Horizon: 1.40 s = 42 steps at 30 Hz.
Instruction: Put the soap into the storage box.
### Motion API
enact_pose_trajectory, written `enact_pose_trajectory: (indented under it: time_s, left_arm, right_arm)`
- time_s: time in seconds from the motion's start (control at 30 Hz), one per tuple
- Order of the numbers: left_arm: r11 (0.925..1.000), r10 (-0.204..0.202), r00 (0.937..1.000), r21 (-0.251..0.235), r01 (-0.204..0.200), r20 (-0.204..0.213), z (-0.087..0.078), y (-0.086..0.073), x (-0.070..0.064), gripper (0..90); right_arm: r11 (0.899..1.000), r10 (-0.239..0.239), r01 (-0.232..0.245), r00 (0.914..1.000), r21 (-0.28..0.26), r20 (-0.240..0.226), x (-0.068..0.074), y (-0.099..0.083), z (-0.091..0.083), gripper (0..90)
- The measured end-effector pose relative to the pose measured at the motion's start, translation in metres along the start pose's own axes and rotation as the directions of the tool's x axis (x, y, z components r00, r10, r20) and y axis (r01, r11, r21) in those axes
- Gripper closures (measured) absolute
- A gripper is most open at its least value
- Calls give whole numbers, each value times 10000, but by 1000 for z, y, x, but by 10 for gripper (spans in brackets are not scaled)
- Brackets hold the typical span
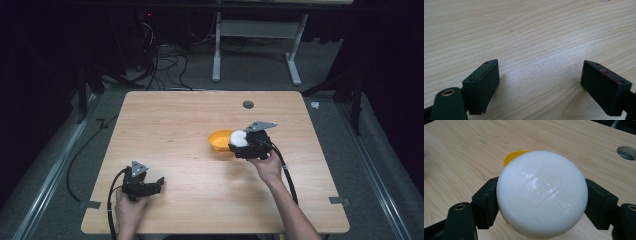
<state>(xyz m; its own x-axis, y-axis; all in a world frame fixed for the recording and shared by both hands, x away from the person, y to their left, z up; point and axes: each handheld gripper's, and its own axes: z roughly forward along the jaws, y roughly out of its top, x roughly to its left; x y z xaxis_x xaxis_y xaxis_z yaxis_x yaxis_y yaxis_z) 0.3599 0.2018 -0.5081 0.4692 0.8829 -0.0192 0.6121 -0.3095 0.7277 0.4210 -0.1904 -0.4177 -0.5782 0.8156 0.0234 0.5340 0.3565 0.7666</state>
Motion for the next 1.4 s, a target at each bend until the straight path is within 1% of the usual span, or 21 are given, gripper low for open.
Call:
enact_pose_trajectory:
  time_s: [0.13,0.3,0.53,0.63,0.7,1.13,1.23,1.4]
  left_arm:
    - [10000,2,10000,-1,-2,-2,0,0,0,162]
    - [10000,4,10000,-1,-4,-1,0,0,0,162]
    - [10000,5,10000,3,-5,-2,0,0,0,162]
    - [10000,4,10000,1,-4,-1,0,0,0,161]
    - [10000,5,10000,1,-5,-2,0,0,0,161]
    - [10000,4,10000,0,-4,6,0,0,0,161]
    - [10000,-23,10000,0,23,10,0,0,0,161]
    - [10000,-22,10000,0,22,11,0,0,0,161]
  right_arm:
    - [10000,32,-32,10000,-49,-65,1,5,4,247]
    - [10000,76,-76,10000,59,27,0,8,11,247]
    - [10000,48,-48,10000,0,31,1,15,17,247]
    - [9999,130,-130,9999,-1,18,1,15,21,247]
    - [9998,159,-158,9999,114,-12,0,15,25,247]
    - [9993,308,-311,9994,204,163,-2,14,43,246]
    - [9987,416,-422,9989,279,198,-3,14,47,246]
    - [9988,309,-319,9992,384,260,-2,17,53,246]
